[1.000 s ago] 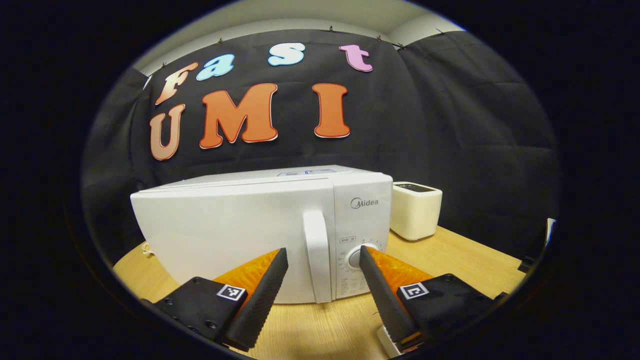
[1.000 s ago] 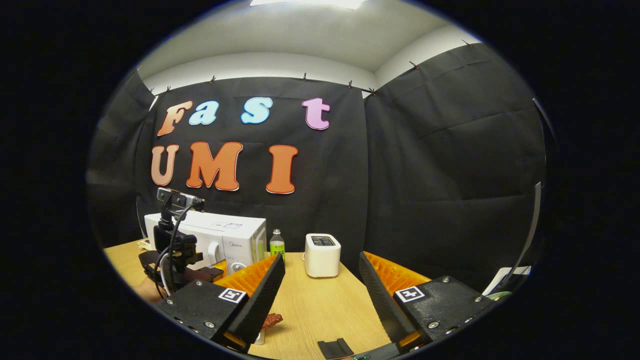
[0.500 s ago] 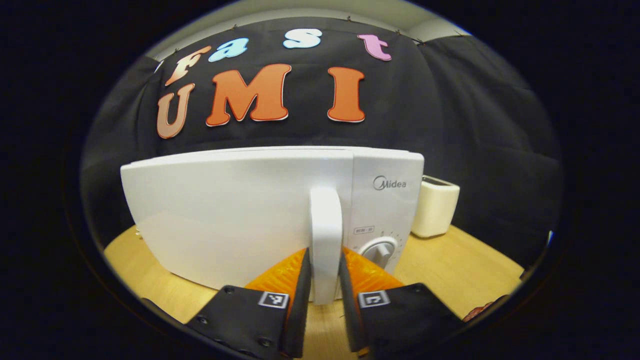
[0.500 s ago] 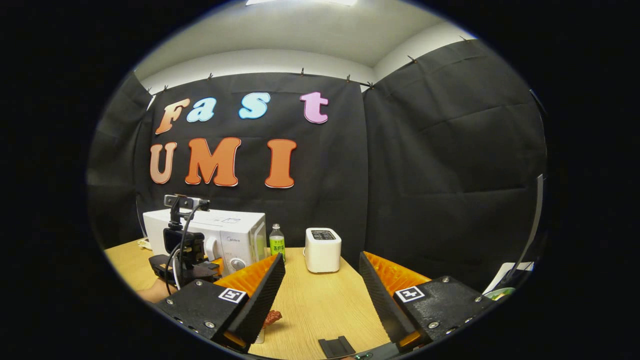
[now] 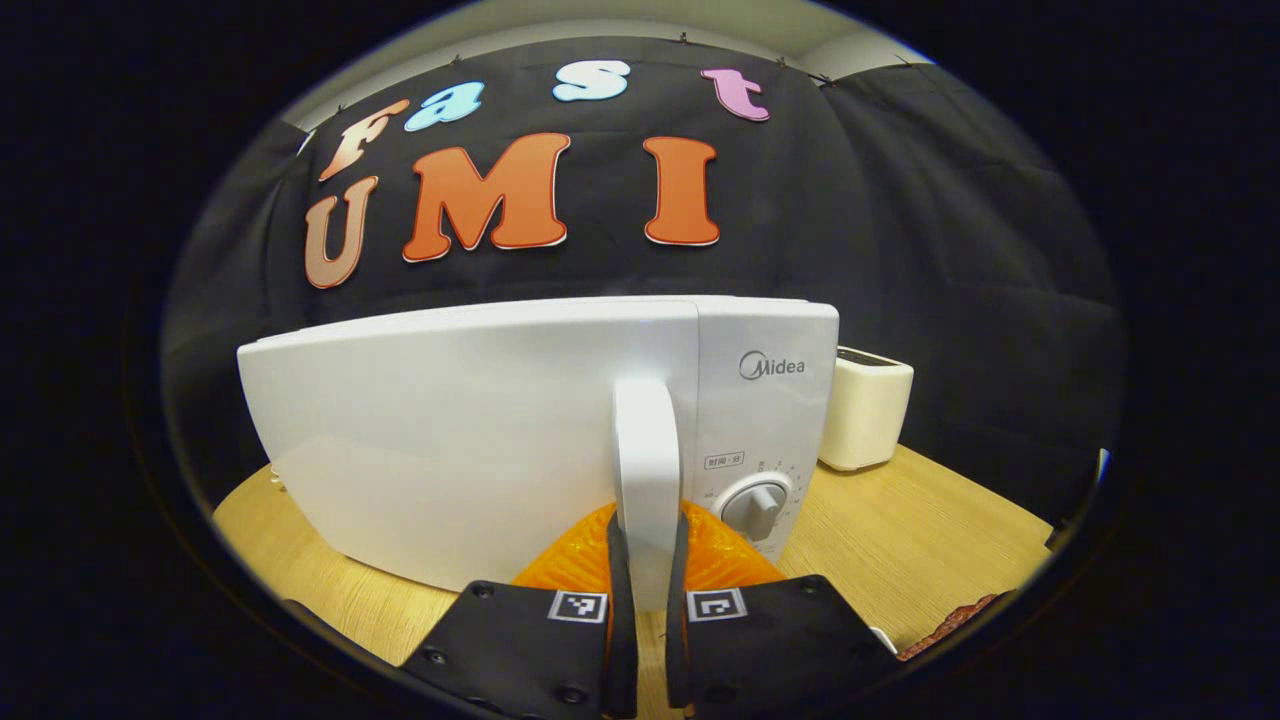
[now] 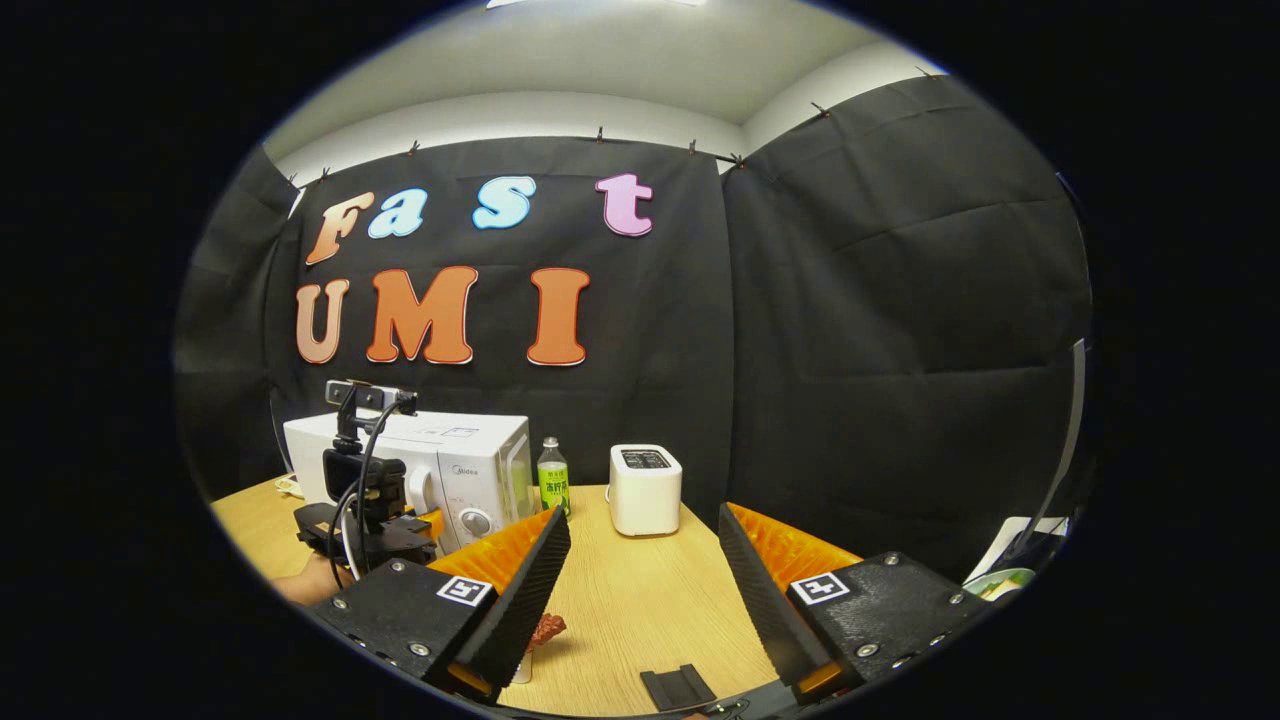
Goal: Open the microwave oven with the left hand, put the food in, and close the microwave oven.
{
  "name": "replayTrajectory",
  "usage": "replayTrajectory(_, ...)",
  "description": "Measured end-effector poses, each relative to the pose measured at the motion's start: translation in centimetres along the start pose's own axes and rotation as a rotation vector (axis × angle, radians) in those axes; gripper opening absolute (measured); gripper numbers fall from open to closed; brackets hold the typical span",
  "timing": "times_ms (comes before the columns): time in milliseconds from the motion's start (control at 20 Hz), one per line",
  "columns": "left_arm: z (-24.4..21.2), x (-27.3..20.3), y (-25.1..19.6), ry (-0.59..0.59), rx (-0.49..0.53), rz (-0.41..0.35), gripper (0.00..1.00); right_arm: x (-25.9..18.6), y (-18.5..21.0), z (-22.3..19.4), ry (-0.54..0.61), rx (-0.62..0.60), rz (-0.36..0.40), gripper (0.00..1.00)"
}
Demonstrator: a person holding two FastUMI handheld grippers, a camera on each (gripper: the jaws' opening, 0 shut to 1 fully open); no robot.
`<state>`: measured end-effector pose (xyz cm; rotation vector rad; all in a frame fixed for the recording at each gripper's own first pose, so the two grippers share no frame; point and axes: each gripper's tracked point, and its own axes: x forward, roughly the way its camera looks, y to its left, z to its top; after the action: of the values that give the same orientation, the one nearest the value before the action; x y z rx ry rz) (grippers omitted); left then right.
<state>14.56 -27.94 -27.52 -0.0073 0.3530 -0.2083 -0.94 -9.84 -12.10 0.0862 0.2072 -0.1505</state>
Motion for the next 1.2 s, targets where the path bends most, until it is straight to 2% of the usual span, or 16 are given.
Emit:
replayTrajectory(50, -0.1, -0.2, -0.1, 0.005, -0.002, -0.007, 0.15, -0.1, -0.1, 0.1, 0.001, 0.001, -0.003, 0.93)
replayTrajectory(200, -0.4, -0.7, 0.0, 0.027, -0.005, -0.018, 0.15, -0.4, -0.2, 0.0, 0.008, 0.001, -0.011, 0.93)
replayTrajectory(300, -0.5, -2.7, 0.0, -0.003, -0.006, -0.016, 0.14, -0.5, -0.2, 0.0, 0.014, 0.007, -0.015, 0.93)
replayTrajectory(550, -1.7, -8.2, 0.7, -0.026, 0.03, -0.09, 0.13, -0.9, 1.5, -0.8, 0.052, 0.074, 0.012, 0.93)
replayTrajectory(650, -1.9, -10.7, 1.5, -0.066, 0.075, -0.12, 0.13, -1.2, 2.4, -1.3, 0.065, 0.071, 0.025, 0.93)
replayTrajectory(750, -2.6, -12.8, 2.4, -0.077, 0.077, -0.136, 0.13, -1.3, 2.8, -1.3, 0.064, 0.053, 0.023, 0.93)
replayTrajectory(900, -3.3, -16.2, 4.3, -0.072, 0.054, -0.141, 0.13, -1.9, 4.4, -1.3, 0.07, 0.047, 0.042, 0.93)
replayTrajectory(1050, -3.7, -18.9, 6.2, -0.115, 0.064, -0.151, 0.13, -2.2, 5.5, -1.4, 0.072, 0.046, 0.054, 0.93)
replayTrajectory(1200, -4.3, -21.7, 9.0, -0.123, 0.055, -0.121, 0.13, -2.3, 6.6, -2.1, 0.092, 0.034, 0.061, 0.93)
